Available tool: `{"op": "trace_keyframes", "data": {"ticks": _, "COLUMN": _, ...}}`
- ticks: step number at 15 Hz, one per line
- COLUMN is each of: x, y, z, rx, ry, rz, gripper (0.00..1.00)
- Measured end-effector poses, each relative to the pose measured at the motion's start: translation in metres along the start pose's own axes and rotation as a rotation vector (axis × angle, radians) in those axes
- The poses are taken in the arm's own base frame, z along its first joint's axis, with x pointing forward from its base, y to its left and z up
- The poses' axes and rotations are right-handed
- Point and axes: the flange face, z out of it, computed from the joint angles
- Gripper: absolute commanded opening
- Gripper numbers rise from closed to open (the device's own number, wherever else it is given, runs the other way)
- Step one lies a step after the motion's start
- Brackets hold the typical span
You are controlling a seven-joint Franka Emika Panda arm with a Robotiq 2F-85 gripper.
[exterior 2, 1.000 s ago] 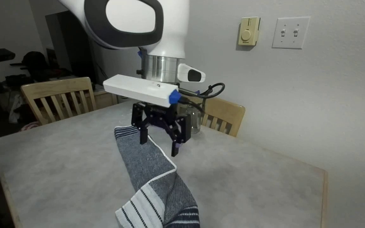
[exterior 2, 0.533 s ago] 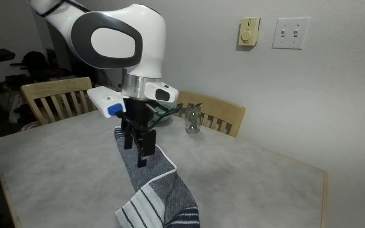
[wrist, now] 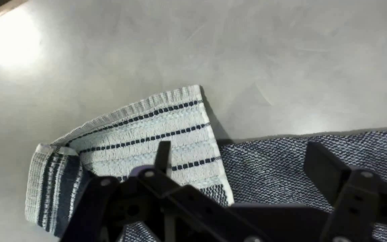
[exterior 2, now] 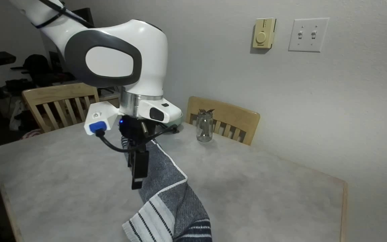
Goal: Unfold the grey towel on the table once.
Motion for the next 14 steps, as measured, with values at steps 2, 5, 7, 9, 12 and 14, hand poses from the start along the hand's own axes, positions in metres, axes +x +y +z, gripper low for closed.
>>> {"op": "trace_keyframes", "data": {"ticks": 2, "x": 0.003, "y": -0.004, "z": 0.0, "rx": -0.024, "ry": 0.006, "rz": 0.052, "gripper": 1.0}}
{"op": "trace_keyframes", "data": {"ticks": 5, "x": 0.008, "y": -0.005, "z": 0.01, "rx": -0.053, "ry": -0.001, "rz": 0.228, "gripper": 1.0}}
{"op": "trace_keyframes", "data": {"ticks": 7, "x": 0.01, "y": 0.003, "z": 0.021, "rx": -0.066, "ry": -0.018, "rz": 0.348, "gripper": 1.0}}
{"op": "trace_keyframes", "data": {"ticks": 9, "x": 0.01, "y": 0.017, "z": 0.035, "rx": -0.083, "ry": -0.05, "rz": 0.459, "gripper": 1.0}}
{"op": "trace_keyframes", "data": {"ticks": 12, "x": 0.005, "y": 0.038, "z": 0.055, "rx": -0.085, "ry": -0.146, "rz": 0.576, "gripper": 1.0}}
{"op": "trace_keyframes", "data": {"ticks": 14, "x": 0.0, "y": 0.049, "z": 0.068, "rx": -0.068, "ry": -0.222, "rz": 0.638, "gripper": 1.0}}
